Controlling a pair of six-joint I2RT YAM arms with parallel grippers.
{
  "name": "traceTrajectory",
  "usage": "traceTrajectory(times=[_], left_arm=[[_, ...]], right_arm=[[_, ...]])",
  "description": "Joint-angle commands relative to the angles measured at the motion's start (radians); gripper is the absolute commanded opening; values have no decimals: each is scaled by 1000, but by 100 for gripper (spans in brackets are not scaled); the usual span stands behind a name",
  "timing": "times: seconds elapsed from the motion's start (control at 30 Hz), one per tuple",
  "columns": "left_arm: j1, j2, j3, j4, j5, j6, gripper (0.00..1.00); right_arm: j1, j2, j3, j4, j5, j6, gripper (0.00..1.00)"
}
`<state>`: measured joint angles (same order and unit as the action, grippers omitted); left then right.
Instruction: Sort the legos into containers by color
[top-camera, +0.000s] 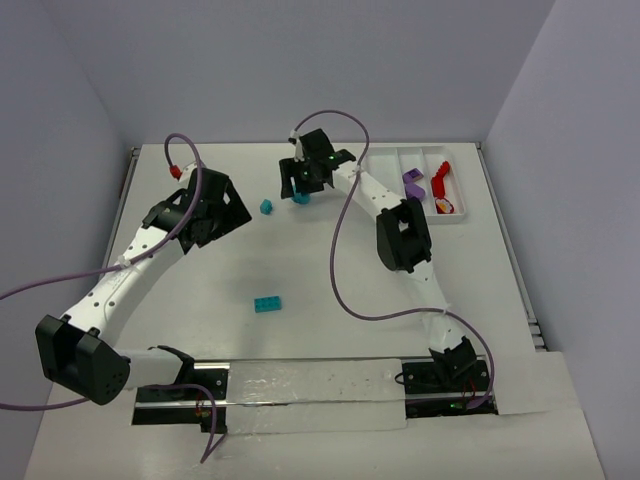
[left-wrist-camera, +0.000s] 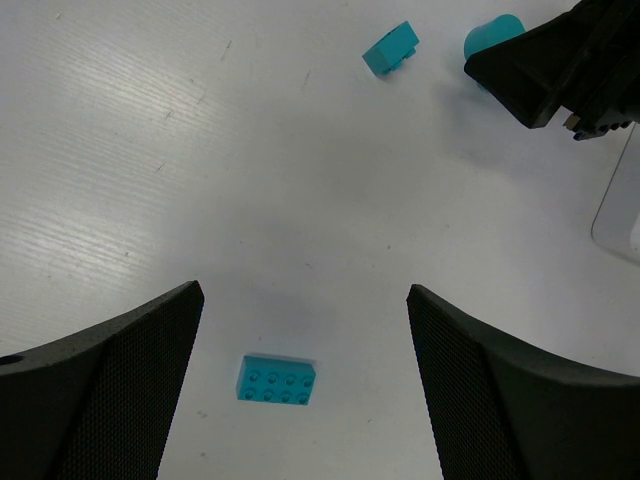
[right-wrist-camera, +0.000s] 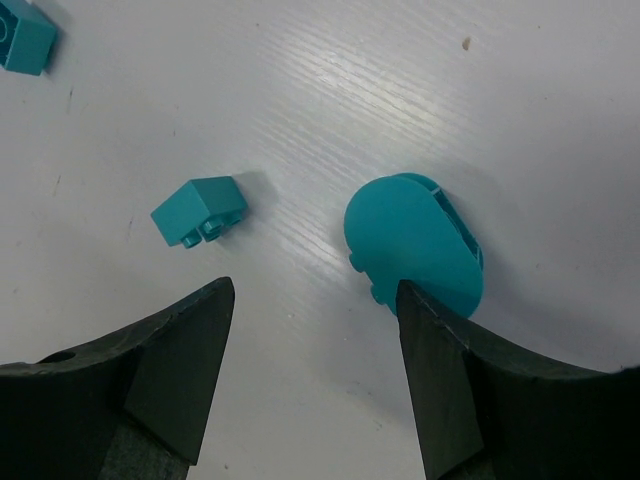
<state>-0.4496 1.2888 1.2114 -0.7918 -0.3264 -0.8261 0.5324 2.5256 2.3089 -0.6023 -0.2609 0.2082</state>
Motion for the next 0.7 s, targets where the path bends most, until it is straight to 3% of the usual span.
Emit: traceTrajectory(times=[0.0,0.13,0.3,0.47,0.67], left_arm=[[8,-22,33,22,9,5,91],[8,6,32,46,31,-2,91],[8,116,113,39,38,-13,91],[-2,223,177,66,40,-28,91],[-51,471,434,0,-5,-92,89]], right_arm=[[15,-59,-50,13,-20,-6,73],[15,-175,-144,41,-4,-10,74],[1,-421,-388,160,36,-1,77],[-48,-572,-500,139,81,14,77],[-123,-846,-841,188,167,72,79]])
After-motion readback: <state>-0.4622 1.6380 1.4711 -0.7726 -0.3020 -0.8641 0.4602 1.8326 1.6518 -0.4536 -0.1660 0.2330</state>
